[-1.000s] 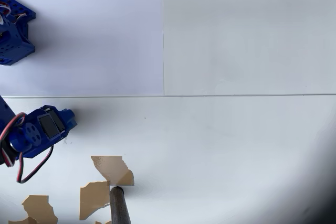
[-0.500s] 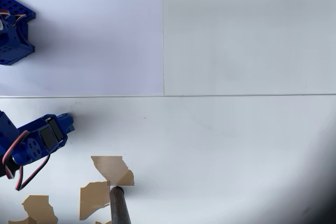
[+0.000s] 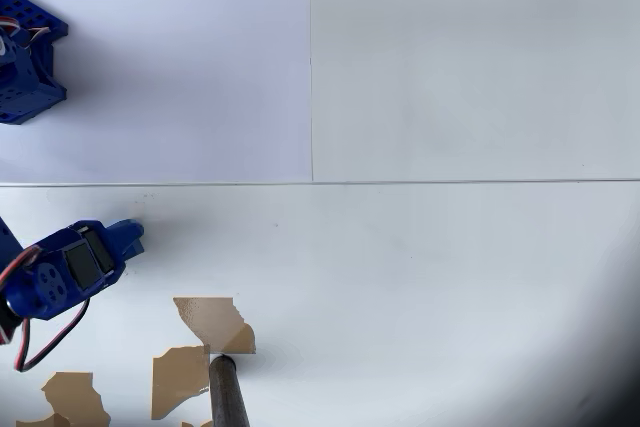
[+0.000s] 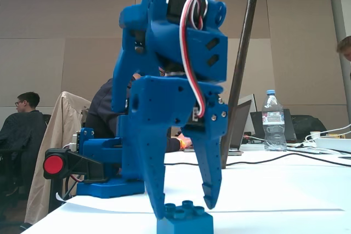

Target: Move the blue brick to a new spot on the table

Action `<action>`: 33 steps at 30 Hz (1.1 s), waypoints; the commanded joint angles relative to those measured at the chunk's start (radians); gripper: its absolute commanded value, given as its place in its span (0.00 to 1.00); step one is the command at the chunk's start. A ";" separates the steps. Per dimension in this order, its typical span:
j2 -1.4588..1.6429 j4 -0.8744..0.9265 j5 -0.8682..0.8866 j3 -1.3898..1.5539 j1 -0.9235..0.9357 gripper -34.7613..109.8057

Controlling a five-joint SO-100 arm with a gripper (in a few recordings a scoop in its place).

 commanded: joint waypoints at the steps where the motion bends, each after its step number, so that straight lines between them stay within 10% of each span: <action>1: 0.129 0.046 -0.038 -0.080 -0.051 0.41; 33: 0.000 -0.071 0.314 -0.173 -1.239 0.39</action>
